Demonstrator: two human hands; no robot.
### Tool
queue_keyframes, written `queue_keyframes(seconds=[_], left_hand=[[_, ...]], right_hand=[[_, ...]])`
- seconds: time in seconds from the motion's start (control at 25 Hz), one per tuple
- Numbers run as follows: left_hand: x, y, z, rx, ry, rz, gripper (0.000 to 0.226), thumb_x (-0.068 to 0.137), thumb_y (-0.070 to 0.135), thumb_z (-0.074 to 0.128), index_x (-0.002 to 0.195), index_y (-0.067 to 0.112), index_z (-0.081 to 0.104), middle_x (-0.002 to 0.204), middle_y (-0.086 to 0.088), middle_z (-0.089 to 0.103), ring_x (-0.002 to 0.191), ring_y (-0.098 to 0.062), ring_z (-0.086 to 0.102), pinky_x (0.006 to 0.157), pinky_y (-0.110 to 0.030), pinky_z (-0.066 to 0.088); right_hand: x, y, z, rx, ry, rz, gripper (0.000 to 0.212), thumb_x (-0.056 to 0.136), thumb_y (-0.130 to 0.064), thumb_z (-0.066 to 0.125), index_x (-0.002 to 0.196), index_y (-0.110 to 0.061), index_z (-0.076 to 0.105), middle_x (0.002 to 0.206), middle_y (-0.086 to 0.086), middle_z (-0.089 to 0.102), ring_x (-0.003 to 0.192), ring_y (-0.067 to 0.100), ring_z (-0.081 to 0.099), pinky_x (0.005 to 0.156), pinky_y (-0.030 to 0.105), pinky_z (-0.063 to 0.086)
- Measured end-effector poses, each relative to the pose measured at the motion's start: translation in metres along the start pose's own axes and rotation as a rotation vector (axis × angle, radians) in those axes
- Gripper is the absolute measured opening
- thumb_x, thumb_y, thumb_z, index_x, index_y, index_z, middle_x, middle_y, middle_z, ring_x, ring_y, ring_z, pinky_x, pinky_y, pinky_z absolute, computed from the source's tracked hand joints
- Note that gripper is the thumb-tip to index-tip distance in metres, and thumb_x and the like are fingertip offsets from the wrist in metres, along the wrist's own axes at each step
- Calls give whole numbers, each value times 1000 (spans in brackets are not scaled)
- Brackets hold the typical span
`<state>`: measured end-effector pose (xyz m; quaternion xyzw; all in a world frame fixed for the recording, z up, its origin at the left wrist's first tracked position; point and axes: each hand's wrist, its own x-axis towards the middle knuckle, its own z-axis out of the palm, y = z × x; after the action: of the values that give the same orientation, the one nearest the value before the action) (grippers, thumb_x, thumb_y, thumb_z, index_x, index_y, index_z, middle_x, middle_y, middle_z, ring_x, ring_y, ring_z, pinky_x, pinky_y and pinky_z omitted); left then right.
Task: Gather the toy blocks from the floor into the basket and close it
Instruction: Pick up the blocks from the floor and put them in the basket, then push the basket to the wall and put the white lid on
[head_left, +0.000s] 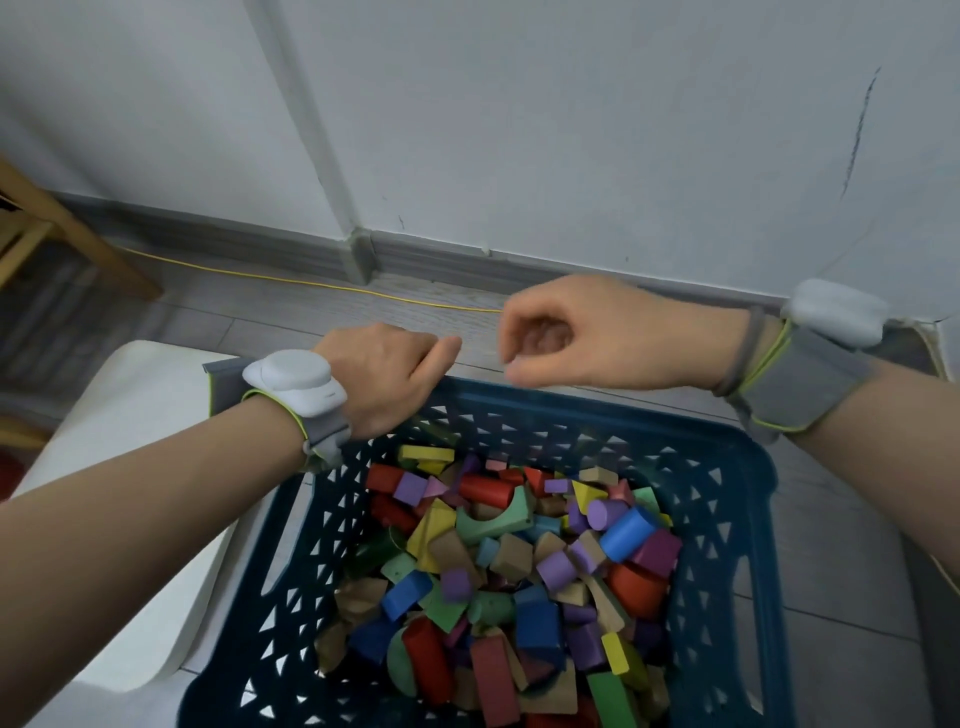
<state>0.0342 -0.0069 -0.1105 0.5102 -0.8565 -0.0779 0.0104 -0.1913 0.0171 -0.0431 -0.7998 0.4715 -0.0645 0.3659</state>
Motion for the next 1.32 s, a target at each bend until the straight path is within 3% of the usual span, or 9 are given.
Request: queue_keyframes(seconds=[0.12, 0.24, 0.48, 0.76, 0.92, 1.0, 1.08, 1.2, 1.32], left_hand=[[-6, -14, -3, -16, 27, 91, 59, 91, 71, 12, 77, 24, 44, 67, 4, 54, 62, -16, 51, 54, -32, 34], [-15, -22, -5, 190, -2, 239, 56, 87, 74, 14, 91, 25, 39, 79, 9, 51, 68, -15, 51, 54, -31, 42], [5, -23, -15, 351, -75, 175, 45, 94, 63, 28, 103, 22, 43, 99, 1, 58, 88, -26, 60, 55, -31, 35], [75, -64, -33, 117, 151, -256, 41, 91, 45, 48, 113, 12, 39, 108, -22, 56, 89, -42, 58, 79, -50, 50], [43, -72, -7, -68, 156, -532, 54, 90, 46, 56, 120, 5, 38, 115, -26, 54, 98, -43, 57, 73, -40, 39], [22, -81, 3, -68, 22, -598, 45, 94, 43, 50, 114, 3, 40, 110, -29, 60, 90, -42, 59, 69, -39, 39], [15, -87, 8, -37, -39, -575, 30, 98, 32, 42, 107, 4, 41, 105, -31, 61, 84, -42, 58, 68, -40, 40], [19, -79, 2, 39, -74, -492, 17, 101, 19, 39, 102, 3, 42, 111, -29, 56, 95, -45, 58, 72, -43, 40], [43, -86, -10, -26, -43, -523, 28, 99, 29, 46, 110, 4, 51, 106, -23, 63, 94, -41, 62, 73, -40, 46]], right_hand=[[-11, 22, -5, -214, -187, 203, 44, 81, -52, 67, 118, -35, 51, 102, -9, 60, 87, 10, 61, 82, 34, 54], [-26, 33, 15, -360, -400, 298, 22, 92, -50, 54, 106, -33, 55, 107, -4, 67, 86, 12, 61, 80, 31, 51], [-13, 39, 11, -563, -234, 227, 23, 93, -47, 53, 96, -25, 59, 93, 0, 65, 92, 24, 62, 77, 34, 50], [56, 79, -26, -466, 398, 305, 33, 92, -36, 56, 118, -16, 55, 111, 14, 62, 103, 34, 56, 82, 39, 47], [9, 83, -13, -499, 735, 311, 43, 84, -30, 57, 122, -13, 48, 112, 16, 52, 106, 34, 48, 84, 41, 45], [-24, 92, 7, -489, 689, 509, 61, 81, -35, 61, 133, -12, 37, 118, 20, 48, 110, 38, 46, 88, 45, 47], [-41, 98, 24, -147, 531, 745, 66, 85, -40, 58, 139, -14, 30, 118, 22, 53, 102, 39, 56, 80, 46, 54], [-40, 99, 35, 269, 520, 819, 28, 94, -30, 46, 113, -10, 51, 89, 13, 63, 77, 31, 62, 52, 31, 47], [-26, 102, 31, 162, 602, 756, 17, 94, -25, 40, 99, -14, 52, 88, 15, 66, 83, 34, 61, 63, 33, 44]])
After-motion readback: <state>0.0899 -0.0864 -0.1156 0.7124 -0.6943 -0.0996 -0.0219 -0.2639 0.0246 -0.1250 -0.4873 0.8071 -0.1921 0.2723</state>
